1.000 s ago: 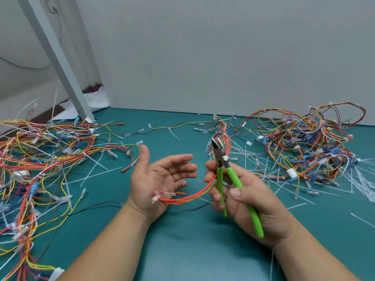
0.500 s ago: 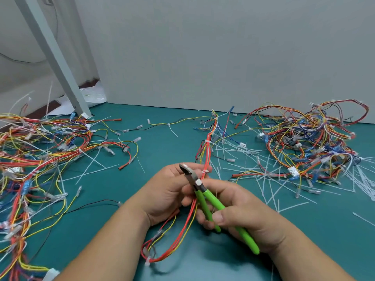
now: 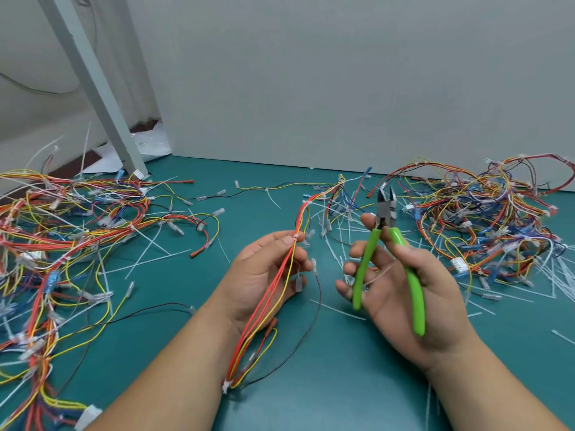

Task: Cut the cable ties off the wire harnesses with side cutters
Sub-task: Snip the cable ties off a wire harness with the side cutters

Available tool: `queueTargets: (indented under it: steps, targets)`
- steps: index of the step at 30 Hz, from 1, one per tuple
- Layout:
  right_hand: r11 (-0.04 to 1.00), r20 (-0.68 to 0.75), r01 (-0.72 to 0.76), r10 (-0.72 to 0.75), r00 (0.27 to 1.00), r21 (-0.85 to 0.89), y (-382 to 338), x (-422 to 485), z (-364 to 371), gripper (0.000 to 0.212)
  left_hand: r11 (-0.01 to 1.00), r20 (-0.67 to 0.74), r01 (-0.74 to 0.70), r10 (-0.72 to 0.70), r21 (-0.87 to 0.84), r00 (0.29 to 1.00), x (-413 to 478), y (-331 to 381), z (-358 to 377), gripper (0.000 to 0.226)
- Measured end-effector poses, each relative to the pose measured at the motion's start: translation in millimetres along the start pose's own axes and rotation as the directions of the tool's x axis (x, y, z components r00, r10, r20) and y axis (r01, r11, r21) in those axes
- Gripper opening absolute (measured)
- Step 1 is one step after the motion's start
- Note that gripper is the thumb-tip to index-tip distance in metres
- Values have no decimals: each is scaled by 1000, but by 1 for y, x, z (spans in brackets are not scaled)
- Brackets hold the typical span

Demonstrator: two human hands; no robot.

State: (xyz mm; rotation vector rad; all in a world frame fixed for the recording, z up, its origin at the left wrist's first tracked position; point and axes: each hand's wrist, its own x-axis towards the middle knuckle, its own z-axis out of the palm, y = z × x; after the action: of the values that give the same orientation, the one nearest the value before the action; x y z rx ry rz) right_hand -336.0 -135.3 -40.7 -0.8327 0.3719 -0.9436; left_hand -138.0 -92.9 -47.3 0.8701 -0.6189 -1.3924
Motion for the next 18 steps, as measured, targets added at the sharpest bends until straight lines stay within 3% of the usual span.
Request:
queueTargets:
  steps: [8,12,14,16,18]
  targets:
    - [964,-216,183,-223,951,-191,0,3,-2,31,996,87,38,-31,-83,996,-3,5,-3,18]
    - [904,-228,276,-359,905,-328,1,3,-2,20,1000,64,-5,6,-21,998,-2,2,-2,11]
    - [951,-183,221,-262,948,-216,1,2,-1,15,999,41,-38,37,38,998,-1,-2,0,11]
    - [989,-97,106,-117,988,-107,4,0,3,32,990,39,-73,69,120,997,0,-7,1,12]
    - [991,-52,24,-31,998,-131,10,0,5,36,970,67,-114,101,217,993,-2,-12,2,14]
